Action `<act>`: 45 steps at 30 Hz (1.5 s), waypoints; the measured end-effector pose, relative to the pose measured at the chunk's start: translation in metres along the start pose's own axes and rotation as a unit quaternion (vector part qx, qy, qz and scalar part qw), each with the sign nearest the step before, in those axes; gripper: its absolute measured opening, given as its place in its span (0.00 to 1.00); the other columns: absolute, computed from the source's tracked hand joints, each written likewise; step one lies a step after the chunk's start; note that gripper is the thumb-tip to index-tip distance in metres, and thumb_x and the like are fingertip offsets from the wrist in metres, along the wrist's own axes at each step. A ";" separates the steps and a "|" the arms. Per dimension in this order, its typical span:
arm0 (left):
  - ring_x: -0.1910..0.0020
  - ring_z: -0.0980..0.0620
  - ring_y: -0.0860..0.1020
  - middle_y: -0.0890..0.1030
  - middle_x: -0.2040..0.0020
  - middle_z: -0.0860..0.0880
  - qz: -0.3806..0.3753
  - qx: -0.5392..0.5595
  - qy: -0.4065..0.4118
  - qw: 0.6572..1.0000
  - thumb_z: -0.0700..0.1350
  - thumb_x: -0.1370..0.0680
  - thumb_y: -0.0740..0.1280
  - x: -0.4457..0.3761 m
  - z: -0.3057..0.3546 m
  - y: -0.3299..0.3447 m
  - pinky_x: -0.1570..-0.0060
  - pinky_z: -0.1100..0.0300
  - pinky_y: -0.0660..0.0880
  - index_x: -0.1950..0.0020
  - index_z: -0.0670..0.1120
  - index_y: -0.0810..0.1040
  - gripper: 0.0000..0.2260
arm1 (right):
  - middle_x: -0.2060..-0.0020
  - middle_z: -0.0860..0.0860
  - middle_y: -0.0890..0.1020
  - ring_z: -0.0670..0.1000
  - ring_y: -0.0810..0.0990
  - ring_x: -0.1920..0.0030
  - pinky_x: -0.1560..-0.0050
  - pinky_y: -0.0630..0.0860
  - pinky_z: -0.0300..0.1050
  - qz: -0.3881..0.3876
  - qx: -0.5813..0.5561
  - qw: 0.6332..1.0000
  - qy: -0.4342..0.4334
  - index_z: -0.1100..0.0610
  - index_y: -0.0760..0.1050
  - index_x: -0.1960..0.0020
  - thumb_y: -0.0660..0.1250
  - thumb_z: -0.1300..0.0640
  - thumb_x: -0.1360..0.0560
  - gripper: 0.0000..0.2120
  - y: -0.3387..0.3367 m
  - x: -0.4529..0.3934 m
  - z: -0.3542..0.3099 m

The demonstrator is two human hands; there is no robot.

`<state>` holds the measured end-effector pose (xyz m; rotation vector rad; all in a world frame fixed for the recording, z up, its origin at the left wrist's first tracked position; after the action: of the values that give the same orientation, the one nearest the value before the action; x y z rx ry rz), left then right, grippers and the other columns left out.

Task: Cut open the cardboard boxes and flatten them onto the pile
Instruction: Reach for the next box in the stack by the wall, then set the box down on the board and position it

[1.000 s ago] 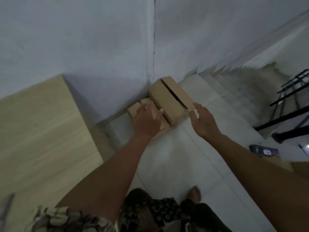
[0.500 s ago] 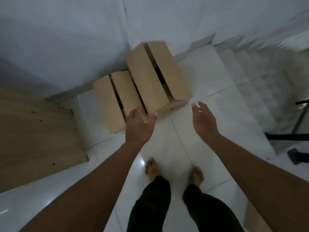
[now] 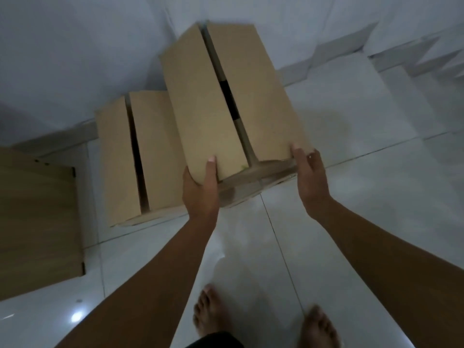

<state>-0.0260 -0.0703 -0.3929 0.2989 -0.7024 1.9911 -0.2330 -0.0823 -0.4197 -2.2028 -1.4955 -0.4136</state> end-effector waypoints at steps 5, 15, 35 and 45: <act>0.42 0.59 0.77 0.78 0.41 0.59 0.010 0.026 0.019 0.999 0.63 0.26 0.73 0.007 0.005 -0.006 0.40 0.63 0.72 0.29 0.53 0.74 0.29 | 0.43 0.48 0.79 0.46 0.80 0.44 0.45 0.79 0.44 0.005 -0.026 0.999 -0.039 0.48 0.69 0.35 0.67 0.40 0.22 0.21 -0.001 0.008 -0.004; 0.40 0.56 0.79 0.82 0.39 0.56 0.016 0.108 0.011 0.994 0.65 0.35 0.78 0.114 0.134 -0.119 0.40 0.60 0.76 0.31 0.52 0.79 0.35 | 0.39 0.50 0.75 0.46 0.78 0.43 0.42 0.74 0.40 0.030 -0.010 0.999 -0.040 0.48 0.75 0.34 0.68 0.36 0.27 0.26 -0.028 0.145 -0.157; 0.53 0.60 0.82 0.85 0.53 0.56 0.165 0.157 0.176 0.958 0.66 0.33 0.77 0.252 0.420 -0.601 0.51 0.60 0.79 0.52 0.52 0.82 0.21 | 0.51 0.44 0.83 0.50 0.80 0.45 0.39 0.74 0.47 -0.056 -0.021 0.968 -0.246 0.46 0.79 0.51 0.67 0.31 0.27 0.20 0.189 0.532 -0.550; 0.50 0.58 0.82 0.83 0.50 0.56 0.243 0.154 0.233 0.929 0.65 0.34 0.79 0.207 0.418 -0.837 0.48 0.57 0.80 0.49 0.55 0.80 0.21 | 0.49 0.37 0.81 0.35 0.79 0.50 0.44 0.78 0.38 -0.231 -0.016 0.908 -0.348 0.44 0.75 0.40 0.81 0.40 0.36 0.28 0.370 0.656 -0.567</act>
<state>0.5578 0.1382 0.3377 -0.1912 -0.1557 2.5219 0.3536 0.0310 0.3091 -2.1047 -2.4102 0.2631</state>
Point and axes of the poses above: each hand's wrist, its own x-axis away from the middle knuckle, its own y-axis out of the palm, z = x × y, the point moved 1 cm from there along -x, towards the middle knuckle
